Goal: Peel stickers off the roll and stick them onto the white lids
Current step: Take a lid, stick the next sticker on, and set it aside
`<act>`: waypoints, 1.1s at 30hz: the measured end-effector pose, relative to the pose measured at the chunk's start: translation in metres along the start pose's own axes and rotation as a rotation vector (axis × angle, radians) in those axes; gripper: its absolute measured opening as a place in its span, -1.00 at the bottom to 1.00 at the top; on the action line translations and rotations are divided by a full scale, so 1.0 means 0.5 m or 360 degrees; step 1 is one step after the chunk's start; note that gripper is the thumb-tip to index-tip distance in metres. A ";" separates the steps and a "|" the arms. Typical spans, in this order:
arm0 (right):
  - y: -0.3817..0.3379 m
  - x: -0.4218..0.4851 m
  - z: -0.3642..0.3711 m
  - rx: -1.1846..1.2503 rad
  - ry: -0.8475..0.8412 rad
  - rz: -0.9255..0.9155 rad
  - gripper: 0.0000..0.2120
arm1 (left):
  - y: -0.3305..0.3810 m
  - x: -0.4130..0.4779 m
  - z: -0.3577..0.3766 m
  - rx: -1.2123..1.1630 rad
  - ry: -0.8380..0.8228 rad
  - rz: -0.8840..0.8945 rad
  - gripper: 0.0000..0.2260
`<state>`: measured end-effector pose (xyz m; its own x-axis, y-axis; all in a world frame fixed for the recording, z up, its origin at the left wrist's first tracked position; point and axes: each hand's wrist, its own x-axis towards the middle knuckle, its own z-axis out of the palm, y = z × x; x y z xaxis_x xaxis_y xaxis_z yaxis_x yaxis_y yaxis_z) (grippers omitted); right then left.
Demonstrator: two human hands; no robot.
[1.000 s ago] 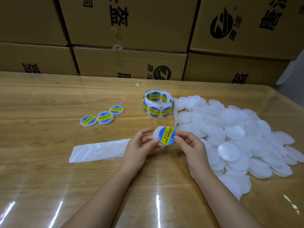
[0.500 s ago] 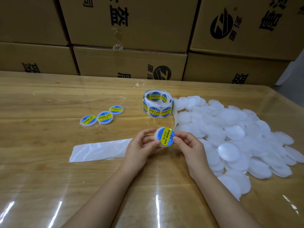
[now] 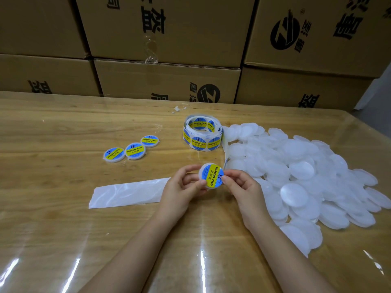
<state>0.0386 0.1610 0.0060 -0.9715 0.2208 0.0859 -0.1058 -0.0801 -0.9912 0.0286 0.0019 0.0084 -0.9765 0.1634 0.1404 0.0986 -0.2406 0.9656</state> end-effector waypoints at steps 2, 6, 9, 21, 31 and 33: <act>0.000 0.000 0.000 -0.0002 -0.0004 -0.0002 -0.88 | 0.000 0.000 0.000 0.0002 -0.0001 0.0005 -0.73; 0.001 0.002 0.001 -0.0029 -0.0007 -0.0007 -0.88 | 0.000 0.000 0.001 0.0011 0.0008 0.0006 -0.73; 0.002 0.002 0.000 -0.0036 -0.0005 -0.0001 -0.89 | -0.001 0.000 0.002 0.0020 0.0014 0.0013 -0.73; 0.006 0.000 -0.001 -0.0080 -0.0037 -0.0035 -0.86 | -0.003 0.000 0.000 0.0054 0.0014 0.0049 -0.73; 0.006 0.001 0.003 -0.0127 -0.0027 -0.0057 -0.87 | -0.003 -0.003 0.002 0.0141 0.0034 0.0102 -0.72; 0.006 0.001 0.003 -0.0150 -0.0020 -0.0066 -0.87 | -0.002 -0.005 0.002 0.0192 0.0039 0.0124 -0.72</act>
<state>0.0376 0.1596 0.0030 -0.9694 0.2099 0.1275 -0.1260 0.0207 -0.9918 0.0310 0.0028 0.0074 -0.9692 0.1249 0.2122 0.1953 -0.1349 0.9714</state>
